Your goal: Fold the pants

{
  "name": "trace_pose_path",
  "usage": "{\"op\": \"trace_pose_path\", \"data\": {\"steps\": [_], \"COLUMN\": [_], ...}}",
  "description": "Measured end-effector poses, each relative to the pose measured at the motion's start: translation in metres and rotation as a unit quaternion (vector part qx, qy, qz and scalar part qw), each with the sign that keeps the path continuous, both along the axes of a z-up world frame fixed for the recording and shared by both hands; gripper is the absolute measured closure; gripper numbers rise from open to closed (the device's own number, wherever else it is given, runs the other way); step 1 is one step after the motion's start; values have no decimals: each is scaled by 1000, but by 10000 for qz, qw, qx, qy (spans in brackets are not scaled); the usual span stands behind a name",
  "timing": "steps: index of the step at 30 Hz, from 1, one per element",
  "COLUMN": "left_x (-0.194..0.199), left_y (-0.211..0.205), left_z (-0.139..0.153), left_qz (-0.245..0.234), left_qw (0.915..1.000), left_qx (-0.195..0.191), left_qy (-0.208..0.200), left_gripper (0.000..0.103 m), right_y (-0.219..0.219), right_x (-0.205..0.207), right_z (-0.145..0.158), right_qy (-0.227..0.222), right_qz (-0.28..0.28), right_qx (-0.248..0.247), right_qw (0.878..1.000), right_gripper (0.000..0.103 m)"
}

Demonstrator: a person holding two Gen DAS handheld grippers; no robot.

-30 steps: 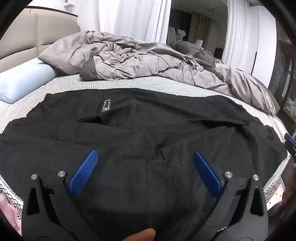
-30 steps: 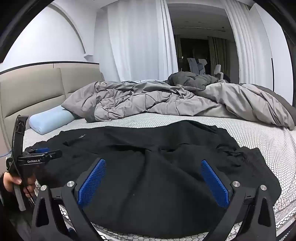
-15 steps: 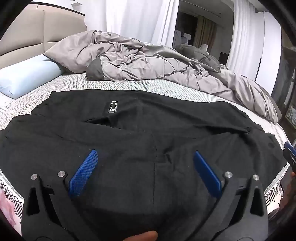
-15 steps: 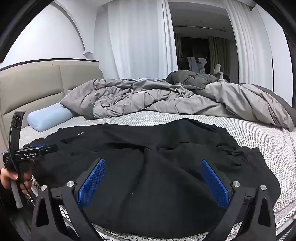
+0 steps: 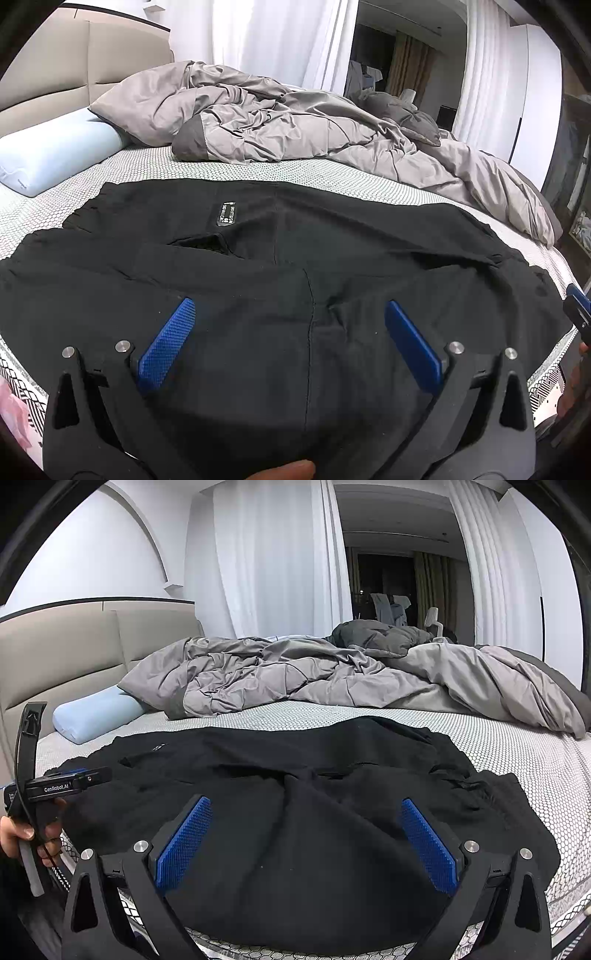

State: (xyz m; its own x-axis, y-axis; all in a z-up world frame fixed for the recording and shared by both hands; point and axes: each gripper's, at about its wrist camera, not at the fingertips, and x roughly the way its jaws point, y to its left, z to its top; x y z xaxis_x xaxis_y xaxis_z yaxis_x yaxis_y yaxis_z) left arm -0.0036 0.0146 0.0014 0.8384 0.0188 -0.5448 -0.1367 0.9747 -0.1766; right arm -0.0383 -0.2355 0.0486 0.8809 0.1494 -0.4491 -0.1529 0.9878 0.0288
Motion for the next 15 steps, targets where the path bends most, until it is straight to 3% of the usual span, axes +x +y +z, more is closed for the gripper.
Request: {"op": "trace_pose_path", "data": {"steps": [15], "left_x": [-1], "left_y": [1], "left_z": [0], "left_qz": [2], "left_qw": [10000], "left_qx": [-1], "left_qy": [-12], "left_gripper": [1], "right_y": [-2], "right_x": [0], "right_z": [-1], "right_qy": [-21], "right_qz": [-40], "right_qx": [-11], "right_qw": [10000], "right_gripper": [0]}}
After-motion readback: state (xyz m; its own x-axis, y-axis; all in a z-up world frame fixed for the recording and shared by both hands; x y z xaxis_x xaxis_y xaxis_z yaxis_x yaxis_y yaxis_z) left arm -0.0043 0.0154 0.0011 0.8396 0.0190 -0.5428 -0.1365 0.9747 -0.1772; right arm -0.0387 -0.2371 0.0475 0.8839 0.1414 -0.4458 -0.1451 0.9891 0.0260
